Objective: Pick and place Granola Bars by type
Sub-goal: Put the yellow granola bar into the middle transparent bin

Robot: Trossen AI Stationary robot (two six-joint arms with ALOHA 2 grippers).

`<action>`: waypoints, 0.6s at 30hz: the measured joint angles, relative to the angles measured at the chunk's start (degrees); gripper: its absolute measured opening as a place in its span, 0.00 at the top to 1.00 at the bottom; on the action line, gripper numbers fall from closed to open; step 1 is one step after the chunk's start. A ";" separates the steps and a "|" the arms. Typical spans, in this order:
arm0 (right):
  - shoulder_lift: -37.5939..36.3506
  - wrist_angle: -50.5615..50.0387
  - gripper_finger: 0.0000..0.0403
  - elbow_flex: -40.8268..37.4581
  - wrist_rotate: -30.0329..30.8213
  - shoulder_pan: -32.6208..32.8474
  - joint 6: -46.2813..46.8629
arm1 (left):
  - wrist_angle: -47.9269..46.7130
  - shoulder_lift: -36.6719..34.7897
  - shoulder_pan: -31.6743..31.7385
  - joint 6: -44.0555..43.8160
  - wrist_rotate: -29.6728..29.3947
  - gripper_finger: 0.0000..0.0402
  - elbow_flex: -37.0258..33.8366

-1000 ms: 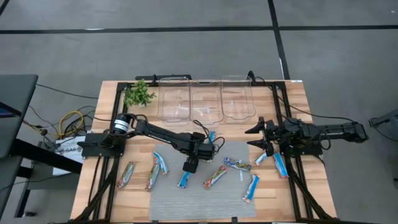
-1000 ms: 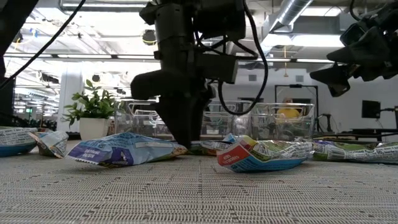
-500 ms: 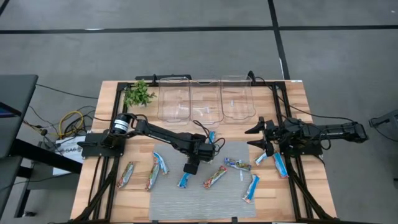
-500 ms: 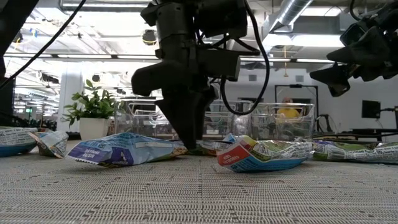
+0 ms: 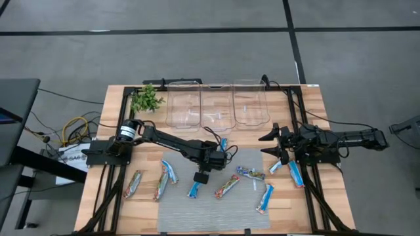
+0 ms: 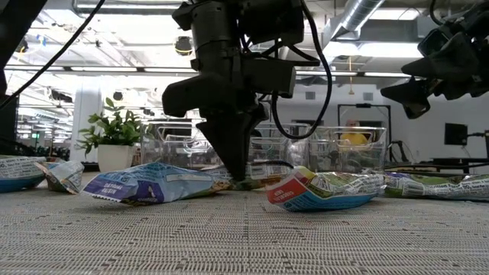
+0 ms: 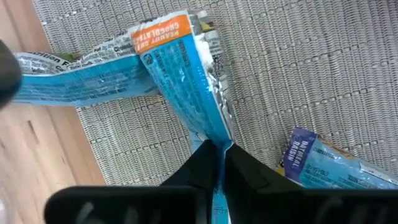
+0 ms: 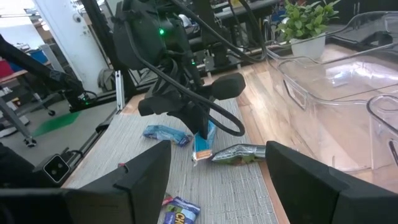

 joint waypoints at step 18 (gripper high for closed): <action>0.00 0.00 0.37 0.00 0.00 0.00 0.00 | 8.38 -12.95 1.89 -5.87 -2.98 0.96 11.01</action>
